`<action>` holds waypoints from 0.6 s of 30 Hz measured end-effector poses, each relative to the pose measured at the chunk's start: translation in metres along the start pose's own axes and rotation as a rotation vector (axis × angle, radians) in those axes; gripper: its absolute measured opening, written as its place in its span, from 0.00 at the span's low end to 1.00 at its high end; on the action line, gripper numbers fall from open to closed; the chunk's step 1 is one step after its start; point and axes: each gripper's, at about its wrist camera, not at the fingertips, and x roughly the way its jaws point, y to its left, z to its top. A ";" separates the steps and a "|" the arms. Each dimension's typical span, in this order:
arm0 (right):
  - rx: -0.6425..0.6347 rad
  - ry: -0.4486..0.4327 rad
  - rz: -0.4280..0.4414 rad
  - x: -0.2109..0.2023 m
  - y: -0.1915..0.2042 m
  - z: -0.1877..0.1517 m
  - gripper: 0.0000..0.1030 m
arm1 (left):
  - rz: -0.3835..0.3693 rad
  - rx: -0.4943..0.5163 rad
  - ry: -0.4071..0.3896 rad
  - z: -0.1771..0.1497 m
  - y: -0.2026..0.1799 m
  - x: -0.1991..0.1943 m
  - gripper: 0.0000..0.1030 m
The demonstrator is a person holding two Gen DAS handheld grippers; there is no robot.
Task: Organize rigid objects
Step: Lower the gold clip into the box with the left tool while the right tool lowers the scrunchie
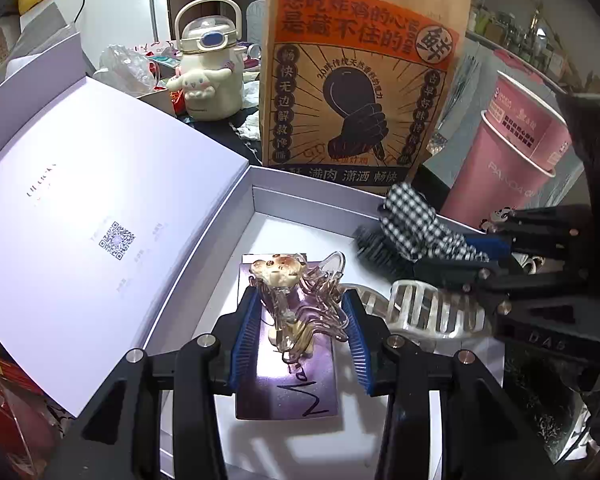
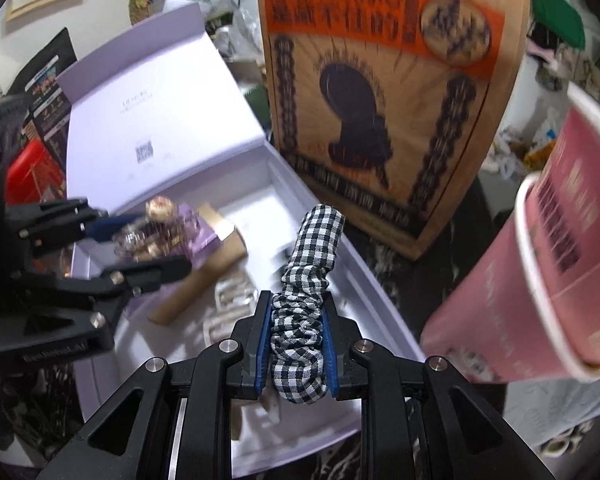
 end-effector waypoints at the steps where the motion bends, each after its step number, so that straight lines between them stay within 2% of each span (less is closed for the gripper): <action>1: 0.003 0.005 0.002 0.001 -0.001 -0.002 0.22 | 0.003 0.006 0.002 0.000 -0.002 0.000 0.40; 9: 0.026 0.020 0.016 0.006 -0.003 -0.007 0.22 | 0.034 0.014 0.013 0.000 -0.001 0.002 0.41; 13: 0.029 0.023 0.014 0.007 -0.003 -0.006 0.25 | 0.051 0.024 0.028 0.007 -0.001 0.007 0.41; 15: 0.033 0.024 0.012 0.008 -0.003 -0.006 0.30 | 0.049 0.022 0.036 0.008 0.000 0.007 0.41; 17: 0.040 0.021 0.000 0.007 -0.004 -0.007 0.37 | 0.035 0.016 0.045 0.009 0.001 0.007 0.49; 18: 0.044 0.020 0.003 0.007 -0.005 -0.007 0.37 | 0.031 0.012 0.052 0.009 0.002 0.008 0.62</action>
